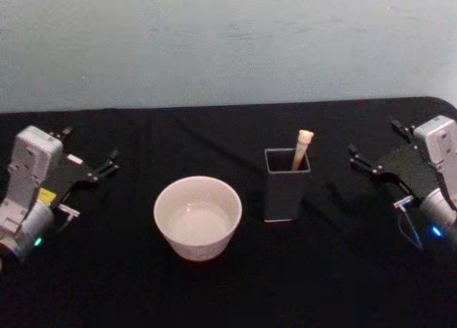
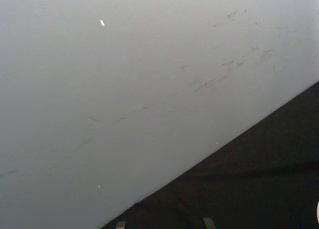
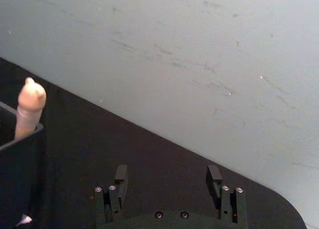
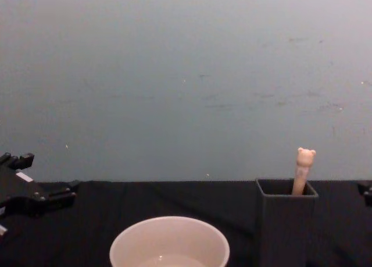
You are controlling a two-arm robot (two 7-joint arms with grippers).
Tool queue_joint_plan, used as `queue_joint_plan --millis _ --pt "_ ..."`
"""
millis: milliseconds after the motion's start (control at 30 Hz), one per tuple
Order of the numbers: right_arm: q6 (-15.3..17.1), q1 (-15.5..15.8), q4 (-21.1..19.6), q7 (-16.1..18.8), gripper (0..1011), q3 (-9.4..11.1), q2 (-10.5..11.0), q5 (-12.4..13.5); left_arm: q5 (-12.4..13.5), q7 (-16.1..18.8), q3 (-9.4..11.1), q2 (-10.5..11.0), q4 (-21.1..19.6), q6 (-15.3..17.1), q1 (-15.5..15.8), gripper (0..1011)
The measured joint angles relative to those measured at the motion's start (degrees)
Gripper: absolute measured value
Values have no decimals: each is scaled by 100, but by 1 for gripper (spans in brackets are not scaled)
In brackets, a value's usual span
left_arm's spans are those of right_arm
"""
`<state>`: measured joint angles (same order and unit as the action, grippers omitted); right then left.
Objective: Pick up the stirring spoon with one hand, stir inside the cup, then place it back in its original position.
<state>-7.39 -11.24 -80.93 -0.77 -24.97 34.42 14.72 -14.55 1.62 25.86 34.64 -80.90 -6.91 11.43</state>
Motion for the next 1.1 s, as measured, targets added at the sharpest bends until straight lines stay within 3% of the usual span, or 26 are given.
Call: queue_joint_plan --millis 200,367,400,667,933,1100 --pt "-42 120 -179 285 1000 147 34 165 0 0 0 0 0 0 0 1001" --pt "-37 328 -433 608 1000 258 141 393 0 0 0 0 0 0 0 1001" --pt "-22 468 -576 787 1000 311 199 540 0 0 0 0 0 0 0 1001" --pt "40 834 -986 1308 1000 339 300 817 0 0 0 0 0 0 0 1001" --pt "73 857 -1095 1683 1000 297 161 975 0 0 0 0 0 0 0 1001" --pt "131 713 -1048 1853 1000 312 -77 1086 0 0 0 0 0 0 0 1001"
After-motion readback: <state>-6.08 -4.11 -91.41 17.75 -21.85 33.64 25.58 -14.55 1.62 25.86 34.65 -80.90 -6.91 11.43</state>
